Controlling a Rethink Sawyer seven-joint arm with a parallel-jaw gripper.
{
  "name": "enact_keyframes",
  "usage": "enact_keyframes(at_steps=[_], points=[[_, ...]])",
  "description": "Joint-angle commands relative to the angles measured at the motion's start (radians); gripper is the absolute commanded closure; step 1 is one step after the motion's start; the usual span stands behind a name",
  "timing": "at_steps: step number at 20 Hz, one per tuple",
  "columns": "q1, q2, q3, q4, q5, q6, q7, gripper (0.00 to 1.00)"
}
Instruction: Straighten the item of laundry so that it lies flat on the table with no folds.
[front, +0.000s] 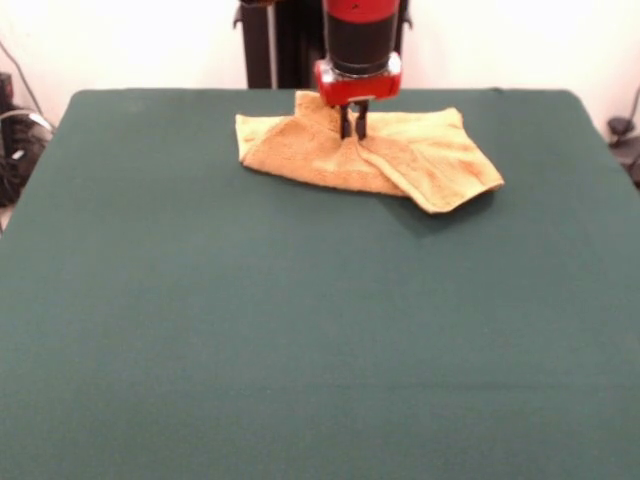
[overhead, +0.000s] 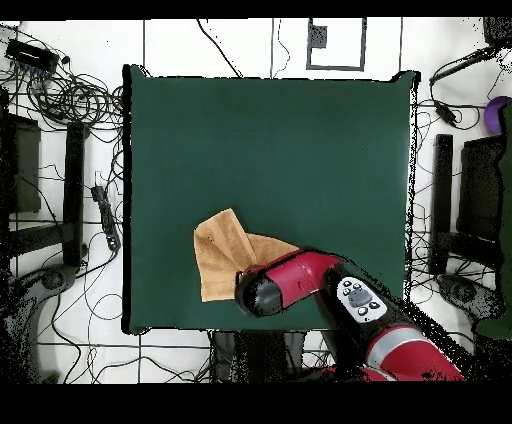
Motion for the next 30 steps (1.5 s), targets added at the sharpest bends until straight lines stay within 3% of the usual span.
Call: enact_keyframes(at_steps=[1,8,14,22,30], points=[[0.080,-0.047,-0.102,0.034,-0.064,-0.226,0.167,1.00],[0.084,-0.005,-0.103,-0.010,-0.004,-0.226,0.121,1.00],[0.012,-0.017,0.021,-0.076,0.077,-0.077,-0.009,1.00],[0.018,0.043,0.078,-0.237,0.081,-0.012,-0.095,1.00],[0.003,0.089,0.144,-0.326,0.070,0.010,-0.109,1.00]])
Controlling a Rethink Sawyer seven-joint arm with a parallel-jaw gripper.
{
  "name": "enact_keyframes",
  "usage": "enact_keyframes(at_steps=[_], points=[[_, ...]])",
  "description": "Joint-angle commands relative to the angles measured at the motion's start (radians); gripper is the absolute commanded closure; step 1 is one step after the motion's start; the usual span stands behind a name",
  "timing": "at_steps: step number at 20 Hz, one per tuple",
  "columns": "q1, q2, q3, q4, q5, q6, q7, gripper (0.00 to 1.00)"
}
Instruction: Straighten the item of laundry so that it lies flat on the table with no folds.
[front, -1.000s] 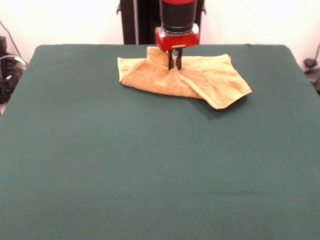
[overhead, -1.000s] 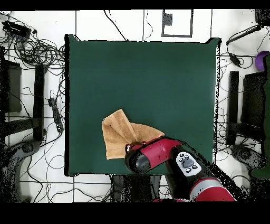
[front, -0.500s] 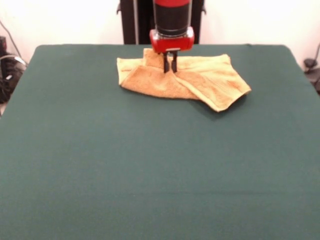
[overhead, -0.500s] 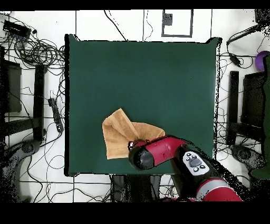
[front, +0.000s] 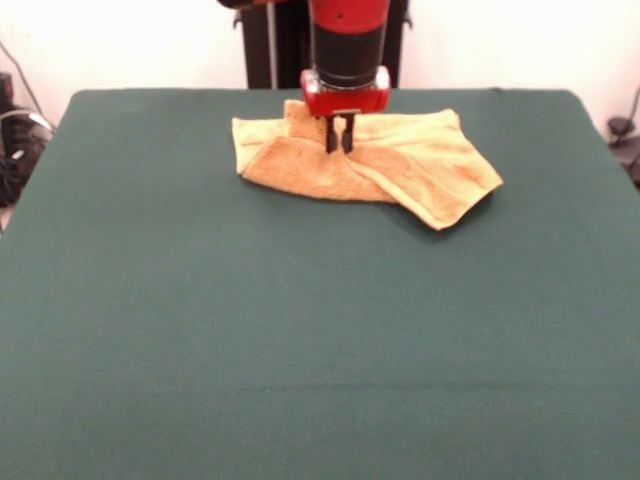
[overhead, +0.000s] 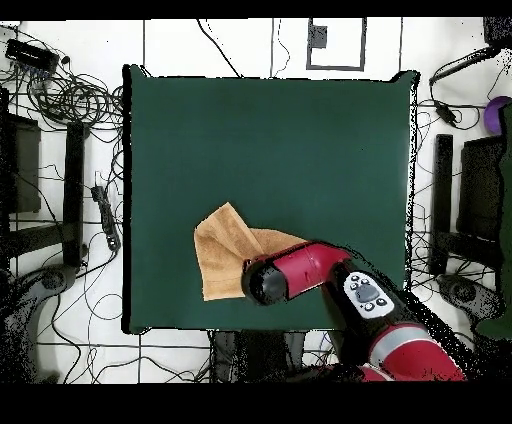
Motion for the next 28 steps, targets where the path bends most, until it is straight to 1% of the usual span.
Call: enact_keyframes(at_steps=[1,6,8,17,20,24,28], points=[[-0.004,0.088,0.180,-0.270,0.029,-0.012,-0.107,1.00],[-0.011,0.098,0.220,-0.304,0.005,-0.007,-0.124,1.00],[-0.003,0.087,0.223,-0.310,-0.011,-0.007,-0.119,1.00],[-0.006,0.065,0.253,-0.334,0.006,0.104,-0.130,1.00],[-0.007,0.042,0.258,-0.325,0.024,0.149,-0.122,1.00],[0.001,-0.012,0.254,-0.296,0.072,0.224,-0.085,1.00],[0.008,-0.056,0.247,-0.275,0.107,0.271,-0.073,1.00]])
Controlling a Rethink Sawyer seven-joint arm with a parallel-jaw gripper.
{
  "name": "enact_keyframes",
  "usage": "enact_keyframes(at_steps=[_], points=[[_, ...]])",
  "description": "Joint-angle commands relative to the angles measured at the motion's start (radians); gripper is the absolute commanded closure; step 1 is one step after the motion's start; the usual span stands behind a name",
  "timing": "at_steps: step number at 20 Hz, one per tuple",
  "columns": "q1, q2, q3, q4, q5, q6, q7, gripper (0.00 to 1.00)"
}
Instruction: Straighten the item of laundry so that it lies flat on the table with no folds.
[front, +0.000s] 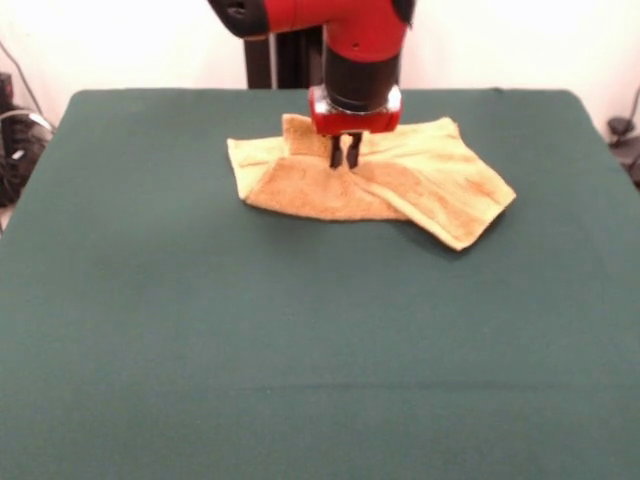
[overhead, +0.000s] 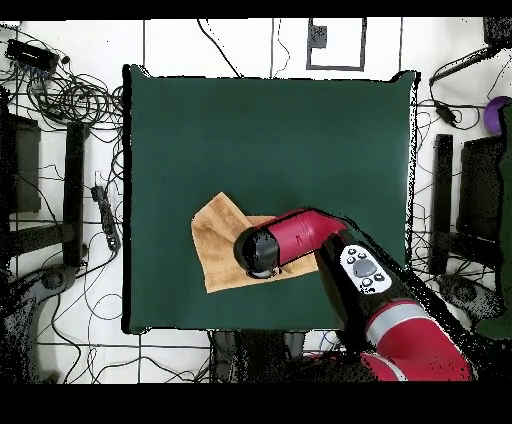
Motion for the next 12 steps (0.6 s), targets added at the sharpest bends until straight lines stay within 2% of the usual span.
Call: enact_keyframes(at_steps=[1,4,12], points=[[0.020,-0.089,0.138,-0.128,0.104,0.030,-0.078,1.00],[0.020,-0.115,0.136,-0.112,0.125,0.048,-0.085,1.00],[0.040,-0.115,0.118,-0.144,0.127,0.063,-0.115,1.00]])
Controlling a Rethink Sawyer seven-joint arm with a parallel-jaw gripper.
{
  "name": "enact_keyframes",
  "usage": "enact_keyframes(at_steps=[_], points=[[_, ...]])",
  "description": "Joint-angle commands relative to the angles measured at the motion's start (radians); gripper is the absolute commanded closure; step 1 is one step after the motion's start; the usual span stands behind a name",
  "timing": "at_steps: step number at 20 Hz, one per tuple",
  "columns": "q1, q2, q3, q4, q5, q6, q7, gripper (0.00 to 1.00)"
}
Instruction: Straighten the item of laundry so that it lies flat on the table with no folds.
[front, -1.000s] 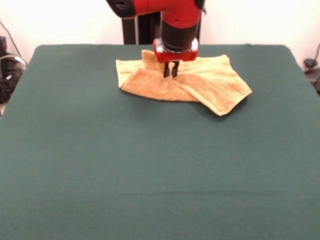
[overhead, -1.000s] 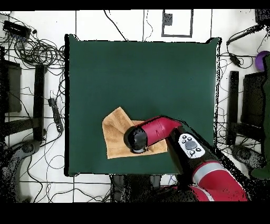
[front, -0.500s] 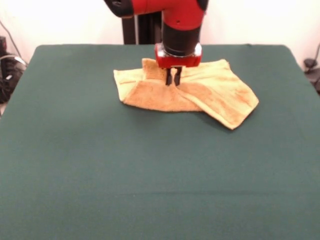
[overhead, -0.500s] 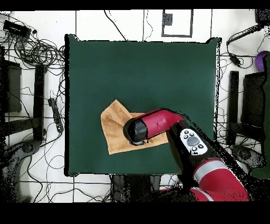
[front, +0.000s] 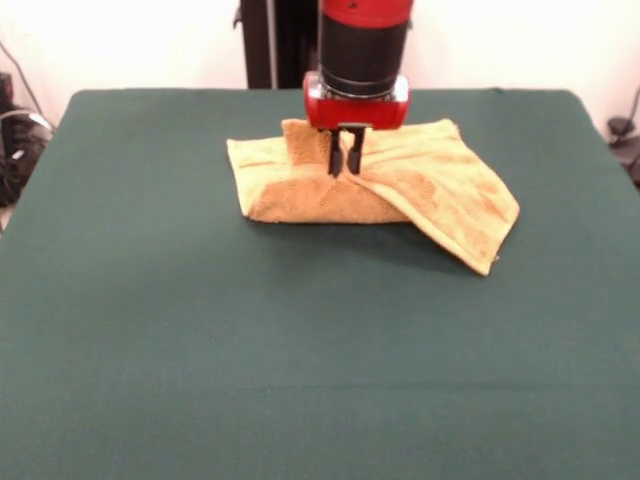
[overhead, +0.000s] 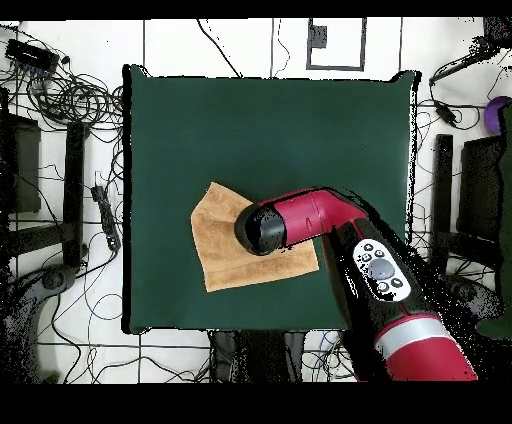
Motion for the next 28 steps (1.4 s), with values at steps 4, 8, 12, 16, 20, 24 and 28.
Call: enact_keyframes(at_steps=[4,8,12,16,20,24,28], points=[[0.041,0.019,0.107,-0.116,0.022,0.037,-0.141,1.00],[0.044,0.100,0.106,-0.175,-0.015,-0.031,-0.140,1.00],[0.042,0.187,0.114,-0.234,-0.019,-0.053,-0.152,1.00],[0.055,0.191,0.106,-0.261,-0.027,-0.051,-0.146,1.00],[0.037,0.227,0.152,-0.306,-0.017,0.003,-0.256,0.00],[0.042,0.206,0.168,-0.333,-0.015,0.056,-0.300,0.00],[0.055,0.170,0.174,-0.354,-0.043,0.062,-0.321,0.00]])
